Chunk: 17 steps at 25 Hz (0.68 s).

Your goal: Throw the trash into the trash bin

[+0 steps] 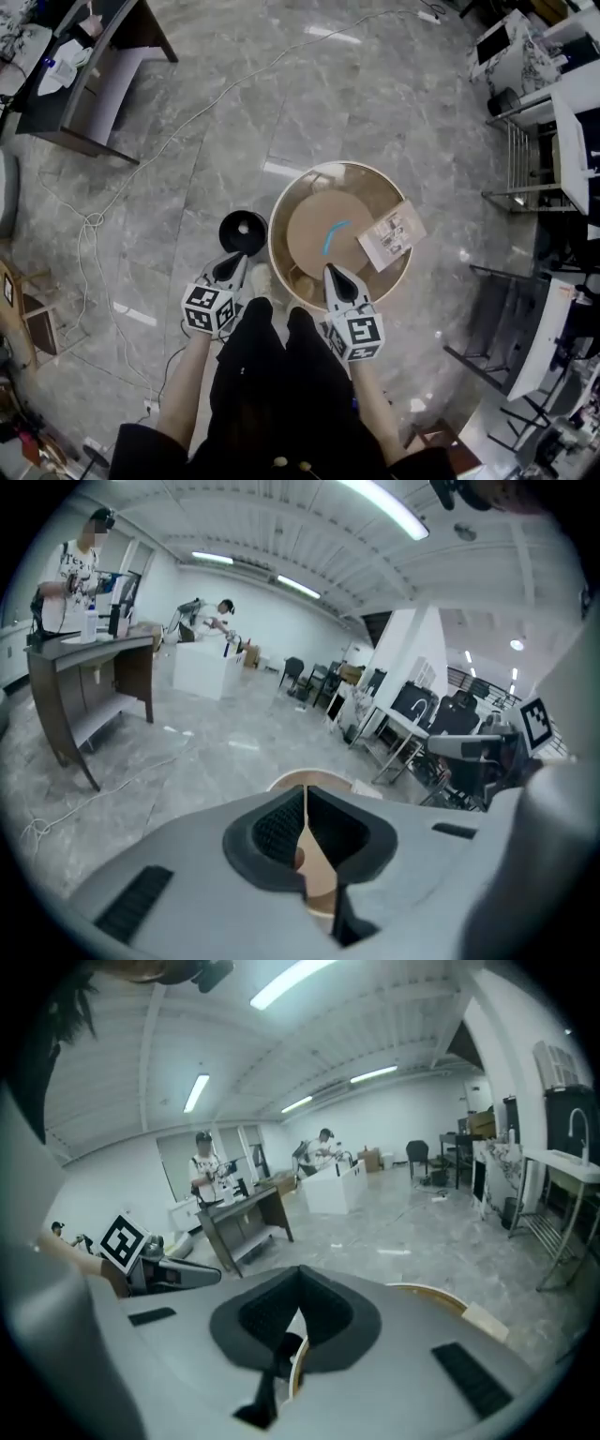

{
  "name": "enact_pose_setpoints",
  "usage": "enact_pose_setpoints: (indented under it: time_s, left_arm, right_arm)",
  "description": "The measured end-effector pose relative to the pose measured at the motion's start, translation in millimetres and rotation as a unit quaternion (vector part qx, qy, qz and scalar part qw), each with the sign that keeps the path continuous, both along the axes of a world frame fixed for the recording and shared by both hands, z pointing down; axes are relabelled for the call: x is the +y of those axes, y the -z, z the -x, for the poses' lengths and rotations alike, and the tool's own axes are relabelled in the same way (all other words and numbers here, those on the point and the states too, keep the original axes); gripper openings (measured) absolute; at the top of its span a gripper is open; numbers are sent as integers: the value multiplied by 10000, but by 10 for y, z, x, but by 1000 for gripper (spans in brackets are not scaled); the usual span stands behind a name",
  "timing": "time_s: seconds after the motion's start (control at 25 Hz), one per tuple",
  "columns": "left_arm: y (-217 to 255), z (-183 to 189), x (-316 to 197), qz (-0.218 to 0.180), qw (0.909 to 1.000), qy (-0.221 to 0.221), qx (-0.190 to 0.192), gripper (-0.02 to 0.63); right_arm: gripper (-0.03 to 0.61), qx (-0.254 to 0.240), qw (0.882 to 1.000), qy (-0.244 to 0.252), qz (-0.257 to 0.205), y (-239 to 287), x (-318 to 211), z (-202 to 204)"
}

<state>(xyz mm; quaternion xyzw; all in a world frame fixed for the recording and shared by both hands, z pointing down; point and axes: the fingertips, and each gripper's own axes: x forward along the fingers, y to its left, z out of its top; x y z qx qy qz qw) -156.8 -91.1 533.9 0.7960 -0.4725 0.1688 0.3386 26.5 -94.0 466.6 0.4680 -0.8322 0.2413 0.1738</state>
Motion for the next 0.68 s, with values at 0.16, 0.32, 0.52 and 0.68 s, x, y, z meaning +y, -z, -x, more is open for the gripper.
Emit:
enact_pose_setpoints:
  time_s: [0.16, 0.32, 0.52, 0.68]
  left_arm:
    - [731, -190, -145, -796, 9967, 0, 158, 15]
    - [1319, -372, -169, -1375, 9898, -112, 360, 15]
    - [1764, -638, -51, -1844, 9805, -365, 575, 15]
    - [1993, -792, 77, -2137, 9740, -415, 632, 14]
  right_arm:
    - [2, -138, 9973, -483, -538, 567, 184, -364]
    - [2, -277, 9918, -893, -873, 1006, 412, -641]
    - [2, -398, 9824, -1370, -1207, 1340, 714, -940]
    - [2, -371, 9777, -1575, -1339, 1455, 882, -1131]
